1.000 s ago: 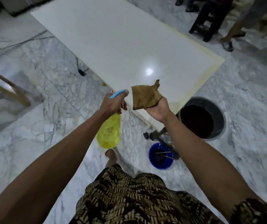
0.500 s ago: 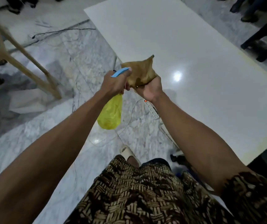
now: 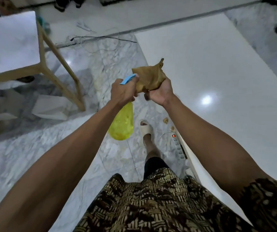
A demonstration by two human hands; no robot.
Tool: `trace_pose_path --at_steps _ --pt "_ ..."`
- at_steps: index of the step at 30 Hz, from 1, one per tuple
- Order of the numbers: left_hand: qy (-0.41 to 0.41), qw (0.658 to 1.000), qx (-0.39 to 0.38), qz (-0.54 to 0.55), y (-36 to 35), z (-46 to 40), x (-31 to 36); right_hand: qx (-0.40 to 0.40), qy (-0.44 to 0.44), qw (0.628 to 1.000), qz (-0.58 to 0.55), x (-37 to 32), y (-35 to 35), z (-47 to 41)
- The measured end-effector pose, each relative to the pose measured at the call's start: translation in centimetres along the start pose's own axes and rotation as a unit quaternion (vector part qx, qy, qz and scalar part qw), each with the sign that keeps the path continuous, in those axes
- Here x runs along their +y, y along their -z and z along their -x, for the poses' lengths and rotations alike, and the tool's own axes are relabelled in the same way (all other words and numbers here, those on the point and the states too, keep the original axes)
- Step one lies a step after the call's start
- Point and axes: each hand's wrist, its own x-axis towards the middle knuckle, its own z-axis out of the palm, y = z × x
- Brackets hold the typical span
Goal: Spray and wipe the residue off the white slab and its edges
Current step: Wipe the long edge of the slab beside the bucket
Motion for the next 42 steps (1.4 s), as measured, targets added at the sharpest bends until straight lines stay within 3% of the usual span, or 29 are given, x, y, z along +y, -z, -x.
trace_pose_path --at_steps 5,7,9,11,12,15,18,20,23,27,32,42 --pt "0.001 0.999 0.024 0.031 1.7 -13.4 3.7 0.065 0.030 0.991 0.110 -7.2 -3.2 -15.7" --pt "0.011 0.998 0.044 0.036 2.4 -20.5 5.7 0.117 0.065 0.961 0.242 -11.3 -5.0 -23.4" --pt "0.007 0.998 0.049 0.027 2.8 -26.2 7.4 0.198 0.139 0.873 0.422 -14.6 -6.1 -29.9" --pt "0.005 0.998 0.060 0.010 3.0 -31.4 8.4 0.220 0.212 0.772 0.557 -16.9 -6.9 -36.7" --pt "0.006 0.998 0.066 0.002 2.9 -33.5 8.7 0.220 0.231 0.739 0.594 -17.5 -7.3 -39.8" --pt "0.034 0.998 0.057 0.001 1.7 -38.6 8.0 0.210 0.188 0.631 0.723 -16.2 -6.9 -48.5" --pt "0.086 0.995 0.051 0.025 0.5 -42.3 6.0 0.166 0.108 0.455 0.868 -11.5 -4.2 -53.4" --pt "0.125 0.990 0.047 0.047 0.5 -43.8 4.5 0.195 0.133 0.395 0.888 -9.9 -3.6 -54.4" --pt "0.168 0.984 0.036 0.054 0.8 -45.1 2.7 0.225 0.181 0.357 0.888 -10.6 -4.4 -55.7" --pt "0.165 0.986 0.027 0.017 1.0 -45.3 1.7 0.197 0.129 0.364 0.901 -11.2 -4.0 -57.0" --pt "0.166 0.985 0.034 0.035 2.0 -44.2 1.4 0.220 0.138 0.371 0.891 -10.9 -4.0 -56.3" --pt "0.164 0.985 0.038 0.038 2.9 -38.8 0.0 0.194 0.172 0.347 0.901 -8.7 -1.2 -50.7"
